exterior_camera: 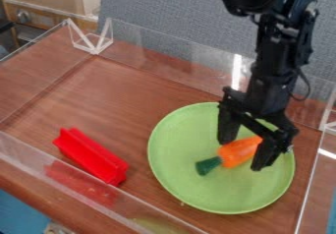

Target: Move the carrot from the green plate to the table

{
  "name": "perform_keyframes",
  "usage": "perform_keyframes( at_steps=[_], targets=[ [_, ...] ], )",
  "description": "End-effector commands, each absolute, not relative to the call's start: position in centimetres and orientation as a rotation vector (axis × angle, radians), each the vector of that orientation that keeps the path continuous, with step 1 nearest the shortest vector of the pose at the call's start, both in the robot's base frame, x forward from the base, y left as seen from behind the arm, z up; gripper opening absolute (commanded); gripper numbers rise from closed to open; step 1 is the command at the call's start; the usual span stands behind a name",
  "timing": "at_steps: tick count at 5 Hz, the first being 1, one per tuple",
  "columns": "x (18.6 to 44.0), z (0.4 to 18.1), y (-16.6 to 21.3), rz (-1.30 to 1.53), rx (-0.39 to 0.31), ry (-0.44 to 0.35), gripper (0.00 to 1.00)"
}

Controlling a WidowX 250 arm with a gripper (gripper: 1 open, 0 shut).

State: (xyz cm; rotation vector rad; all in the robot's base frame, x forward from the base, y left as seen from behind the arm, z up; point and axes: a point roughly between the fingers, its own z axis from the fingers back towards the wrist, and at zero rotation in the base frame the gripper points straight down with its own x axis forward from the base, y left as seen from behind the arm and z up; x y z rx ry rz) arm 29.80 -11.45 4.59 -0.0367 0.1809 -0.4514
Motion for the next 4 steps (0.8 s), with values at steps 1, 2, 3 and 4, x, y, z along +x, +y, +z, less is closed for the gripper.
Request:
perform_keyframes(
  at_steps=[1, 2, 3, 4],
  targets=[
    [29.9, 6.0, -12.2, -0.54, -0.034, 0.134, 0.0],
    [29.2, 6.5, -12.7, -0.627, -0.024, 0.12, 0.0],
    [27.9, 7.3, -13.8, -0.646, -0.005, 0.075, 0.0],
    [27.3, 8.2, -14.4, -0.639, 0.027, 0.014, 0.0]
  ],
)
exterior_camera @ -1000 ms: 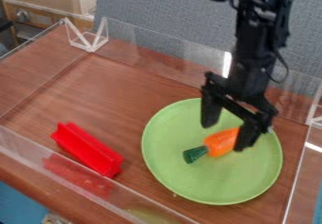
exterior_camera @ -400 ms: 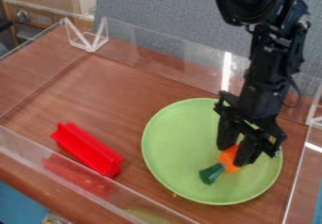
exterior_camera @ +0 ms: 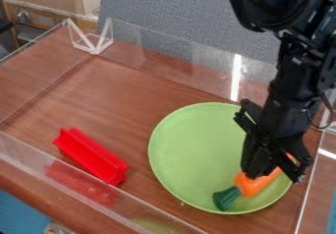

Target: Move the carrot from the green plate to the table

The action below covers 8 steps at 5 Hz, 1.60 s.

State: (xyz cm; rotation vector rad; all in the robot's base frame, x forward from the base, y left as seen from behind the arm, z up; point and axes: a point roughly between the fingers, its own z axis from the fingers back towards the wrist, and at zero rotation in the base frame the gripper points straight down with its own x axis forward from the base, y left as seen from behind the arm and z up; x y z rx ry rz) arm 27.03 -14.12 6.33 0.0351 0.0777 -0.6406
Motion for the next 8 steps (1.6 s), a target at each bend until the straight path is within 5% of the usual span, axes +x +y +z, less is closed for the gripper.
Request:
perform_keyframes(
  at_steps=[1, 2, 3, 4, 5, 6, 7, 8],
  targets=[
    [28.5, 7.3, -14.2, -0.604, 0.025, -0.012, 1.0],
    [30.0, 6.1, -13.6, -0.564, 0.009, -0.03, 1.0],
    [31.1, 5.0, -13.0, -0.521, 0.004, -0.041, 0.0],
    [31.1, 5.2, -12.9, -0.479, -0.001, -0.04, 0.0],
    [30.9, 6.0, -13.5, -0.448, -0.003, -0.059, 1.0],
    [30.7, 6.3, -14.5, -0.5, -0.007, -0.075, 1.0],
    [30.4, 5.8, -15.2, -0.535, -0.013, -0.069, 0.0],
    [30.1, 5.2, -15.8, -0.57, -0.024, -0.057, 0.0]
  ],
)
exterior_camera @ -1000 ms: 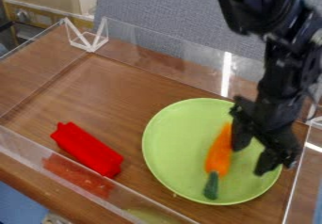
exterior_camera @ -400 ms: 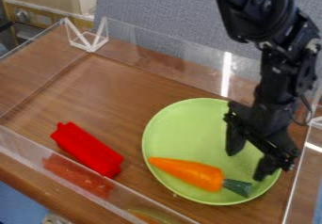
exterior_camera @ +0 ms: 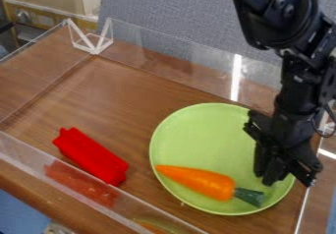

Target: Move the carrot from the green plate to the table

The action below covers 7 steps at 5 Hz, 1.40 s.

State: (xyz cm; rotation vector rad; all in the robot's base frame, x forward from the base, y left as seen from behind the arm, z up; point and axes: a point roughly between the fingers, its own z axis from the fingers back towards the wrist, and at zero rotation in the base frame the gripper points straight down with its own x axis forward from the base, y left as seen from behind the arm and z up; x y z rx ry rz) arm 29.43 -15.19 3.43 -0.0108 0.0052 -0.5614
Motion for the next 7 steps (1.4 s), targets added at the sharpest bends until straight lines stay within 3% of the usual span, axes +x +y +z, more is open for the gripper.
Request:
perform_keyframes(
  at_steps=[1, 2, 4, 5, 6, 7],
  targets=[
    [30.3, 5.1, -15.0, -0.514, -0.033, -0.059, 1.0],
    [30.5, 5.3, -14.0, -0.451, -0.04, -0.063, 0.0],
    [31.0, 10.3, -13.5, -0.504, 0.019, -0.08, 0.0],
    [30.5, 11.6, -13.5, -0.54, 0.017, -0.072, 0.0],
    [29.4, 10.0, -13.9, -0.602, -0.007, -0.058, 1.0],
    [28.2, 9.3, -13.4, -0.683, -0.023, -0.042, 1.0]
  ],
)
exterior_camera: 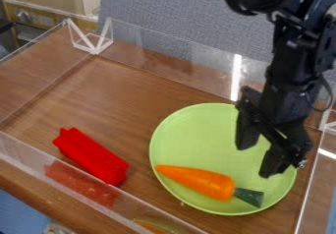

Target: Move the carrot from the green plate to the table

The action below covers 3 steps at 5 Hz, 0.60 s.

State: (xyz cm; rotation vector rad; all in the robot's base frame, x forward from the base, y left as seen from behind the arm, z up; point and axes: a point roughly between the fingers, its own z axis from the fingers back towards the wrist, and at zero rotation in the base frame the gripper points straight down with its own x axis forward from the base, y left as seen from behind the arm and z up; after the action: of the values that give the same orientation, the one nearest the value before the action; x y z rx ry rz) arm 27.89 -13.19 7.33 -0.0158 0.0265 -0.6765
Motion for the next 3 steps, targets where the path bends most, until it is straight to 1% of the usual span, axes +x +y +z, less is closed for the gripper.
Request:
perform_keyframes(
  at_steps=[1, 2, 3],
  targets=[
    [27.9, 6.7, -12.6, -0.711, -0.039, -0.031, 1.0],
    [27.4, 3.7, -12.0, -0.736, -0.057, -0.016, 1.0],
    [27.2, 3.2, -11.3, -0.736, -0.066, -0.01, 0.0]
  ],
)
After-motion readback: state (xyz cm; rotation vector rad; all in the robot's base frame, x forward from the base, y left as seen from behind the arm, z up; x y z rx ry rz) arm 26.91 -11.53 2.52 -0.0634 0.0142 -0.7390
